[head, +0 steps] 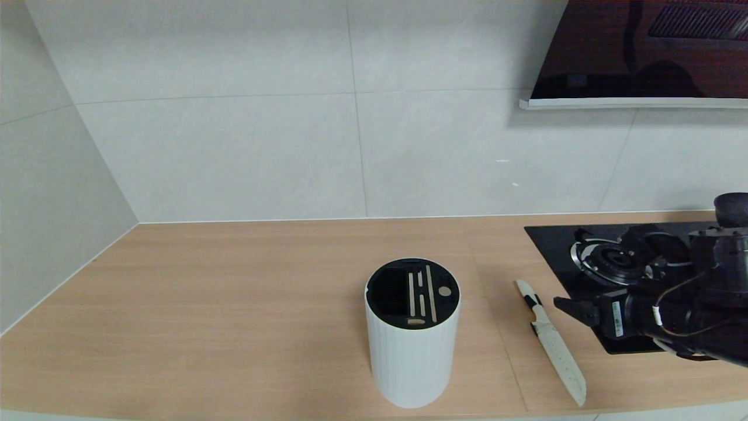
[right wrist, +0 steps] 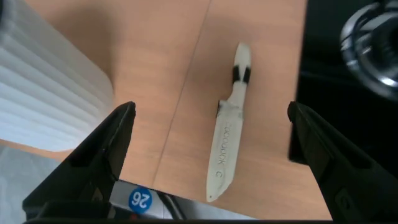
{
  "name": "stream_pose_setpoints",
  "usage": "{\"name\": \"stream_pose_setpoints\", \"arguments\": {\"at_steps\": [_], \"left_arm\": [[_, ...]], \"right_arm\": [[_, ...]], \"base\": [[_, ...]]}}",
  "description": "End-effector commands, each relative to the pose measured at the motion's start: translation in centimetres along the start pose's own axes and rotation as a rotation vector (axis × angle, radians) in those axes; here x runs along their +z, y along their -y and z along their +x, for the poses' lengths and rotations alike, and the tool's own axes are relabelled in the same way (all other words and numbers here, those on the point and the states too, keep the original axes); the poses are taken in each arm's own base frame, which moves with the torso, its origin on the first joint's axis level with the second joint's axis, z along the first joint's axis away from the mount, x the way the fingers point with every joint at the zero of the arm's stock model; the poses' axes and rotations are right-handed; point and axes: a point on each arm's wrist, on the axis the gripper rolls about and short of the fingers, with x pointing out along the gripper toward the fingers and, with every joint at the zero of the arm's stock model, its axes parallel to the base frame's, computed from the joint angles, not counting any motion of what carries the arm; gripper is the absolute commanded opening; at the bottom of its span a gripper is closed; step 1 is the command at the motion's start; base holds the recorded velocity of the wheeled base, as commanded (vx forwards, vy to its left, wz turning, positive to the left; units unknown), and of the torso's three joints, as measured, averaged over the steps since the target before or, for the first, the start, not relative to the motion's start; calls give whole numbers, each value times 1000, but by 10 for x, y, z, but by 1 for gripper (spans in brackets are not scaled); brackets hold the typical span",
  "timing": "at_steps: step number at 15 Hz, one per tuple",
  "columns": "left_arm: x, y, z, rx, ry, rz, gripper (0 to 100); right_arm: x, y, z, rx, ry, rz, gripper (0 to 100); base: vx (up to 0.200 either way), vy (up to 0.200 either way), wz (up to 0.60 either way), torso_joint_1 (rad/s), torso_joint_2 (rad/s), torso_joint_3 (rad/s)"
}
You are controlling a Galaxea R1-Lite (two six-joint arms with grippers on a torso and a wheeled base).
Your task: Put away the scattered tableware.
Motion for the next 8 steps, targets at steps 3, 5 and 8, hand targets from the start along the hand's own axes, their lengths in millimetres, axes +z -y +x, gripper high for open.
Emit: {"name": "stream_pose_setpoints", "arguments": {"at_steps": [3, 5, 8], "left_arm": [[0, 0, 0, 0, -3, 0, 100], [0, 0, 0, 0, -1, 0, 100], [0, 0, 0, 0, -3, 0, 100]], "right_arm": [[-28, 0, 42, -10, -139, 2, 100], [-40, 2, 59, -28, -182, 6, 100], [-67, 4, 99, -142, -118, 0, 100]], "base": [[0, 0, 0, 0, 0, 0], [0, 0, 0, 0, 0, 0], [0, 0, 0, 0, 0, 0]]}}
